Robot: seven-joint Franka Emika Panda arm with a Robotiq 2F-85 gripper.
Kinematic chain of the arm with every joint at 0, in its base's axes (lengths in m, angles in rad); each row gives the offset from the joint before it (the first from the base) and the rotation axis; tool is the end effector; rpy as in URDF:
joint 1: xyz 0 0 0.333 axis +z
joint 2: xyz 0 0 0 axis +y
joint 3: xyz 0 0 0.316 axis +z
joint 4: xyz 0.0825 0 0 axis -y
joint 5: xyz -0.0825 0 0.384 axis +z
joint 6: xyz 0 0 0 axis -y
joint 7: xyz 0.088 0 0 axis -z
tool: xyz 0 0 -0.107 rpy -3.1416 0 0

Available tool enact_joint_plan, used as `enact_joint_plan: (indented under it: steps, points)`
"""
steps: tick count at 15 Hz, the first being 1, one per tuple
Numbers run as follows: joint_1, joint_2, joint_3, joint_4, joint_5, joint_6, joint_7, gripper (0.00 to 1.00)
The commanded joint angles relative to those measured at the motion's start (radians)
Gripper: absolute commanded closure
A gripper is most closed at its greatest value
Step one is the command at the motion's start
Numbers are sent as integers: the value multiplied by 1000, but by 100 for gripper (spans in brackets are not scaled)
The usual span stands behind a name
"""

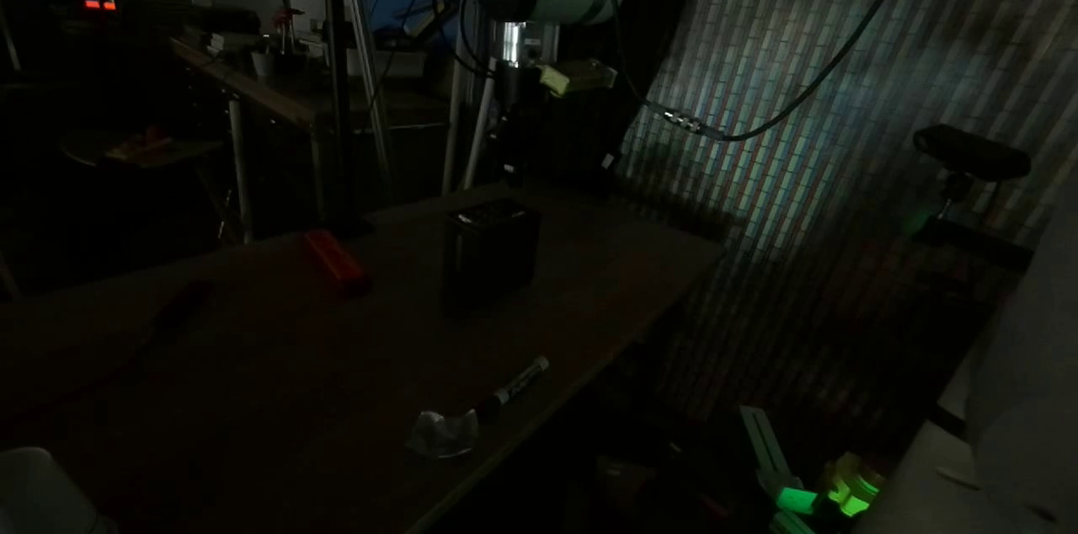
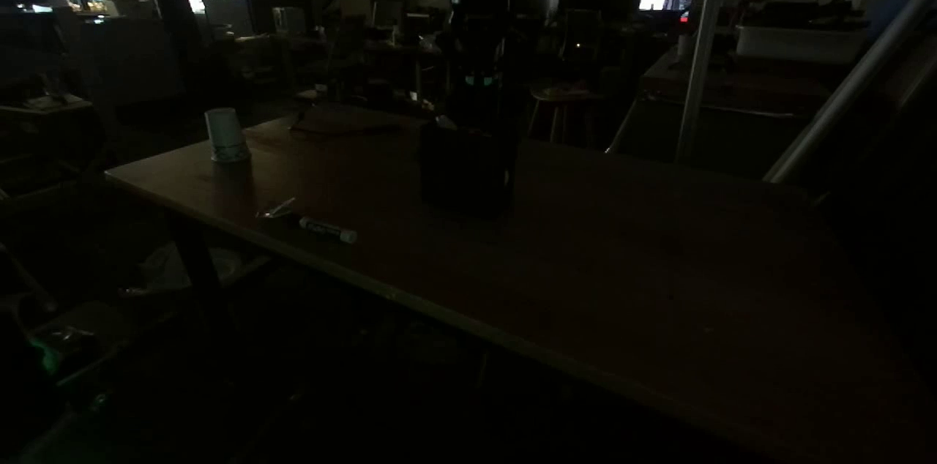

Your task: Put the white cloth inside the black object

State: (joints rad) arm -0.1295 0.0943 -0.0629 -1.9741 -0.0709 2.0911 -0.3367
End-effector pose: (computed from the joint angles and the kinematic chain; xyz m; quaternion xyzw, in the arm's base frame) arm 0.5679 -0.1135 0.4243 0.9954 0.0894 0.0021 0.0357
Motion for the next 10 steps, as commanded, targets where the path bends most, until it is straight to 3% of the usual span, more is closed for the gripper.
enact_joint_plan:
  steps: [1, 10]
  points:
    - [18, -55, -4, -58, -34, 38, 6, 100]
    - [18, -14, -7, -79, -60, 150, -4, 100]
